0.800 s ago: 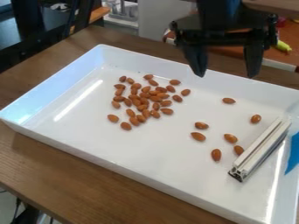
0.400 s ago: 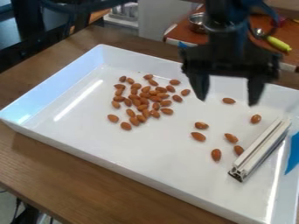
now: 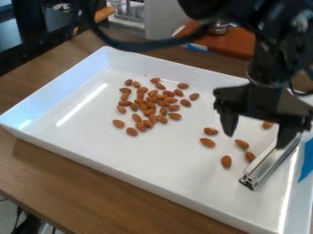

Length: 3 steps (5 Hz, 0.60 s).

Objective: Sweep into pile

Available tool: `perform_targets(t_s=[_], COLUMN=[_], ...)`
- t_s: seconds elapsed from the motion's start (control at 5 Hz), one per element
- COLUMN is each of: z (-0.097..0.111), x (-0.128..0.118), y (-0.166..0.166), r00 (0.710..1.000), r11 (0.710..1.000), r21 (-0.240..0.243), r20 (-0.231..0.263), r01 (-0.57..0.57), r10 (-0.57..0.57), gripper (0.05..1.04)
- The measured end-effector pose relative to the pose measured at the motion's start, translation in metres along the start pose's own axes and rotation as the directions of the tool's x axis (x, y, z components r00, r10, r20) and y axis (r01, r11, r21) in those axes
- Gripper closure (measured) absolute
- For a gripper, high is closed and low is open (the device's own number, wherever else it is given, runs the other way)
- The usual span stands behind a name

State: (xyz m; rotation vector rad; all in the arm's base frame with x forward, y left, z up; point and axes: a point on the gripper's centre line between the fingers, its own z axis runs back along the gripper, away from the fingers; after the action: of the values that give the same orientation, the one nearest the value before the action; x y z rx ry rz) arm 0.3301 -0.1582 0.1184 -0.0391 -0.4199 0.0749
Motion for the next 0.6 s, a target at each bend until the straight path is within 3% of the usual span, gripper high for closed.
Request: perform_targets(t_s=[0.4, 0.6], z=[-0.023, -0.02], x=[0.001, 0.009], y=[-0.012, -0.018], r00=[1.0, 1.0], r11=[1.0, 1.0], r21=[0.016, -0.002], r20=[-0.005, 0.003], r01=[0.019, 0.016], r10=[-0.019, -0.016], gripper=[0.083, 0.13])
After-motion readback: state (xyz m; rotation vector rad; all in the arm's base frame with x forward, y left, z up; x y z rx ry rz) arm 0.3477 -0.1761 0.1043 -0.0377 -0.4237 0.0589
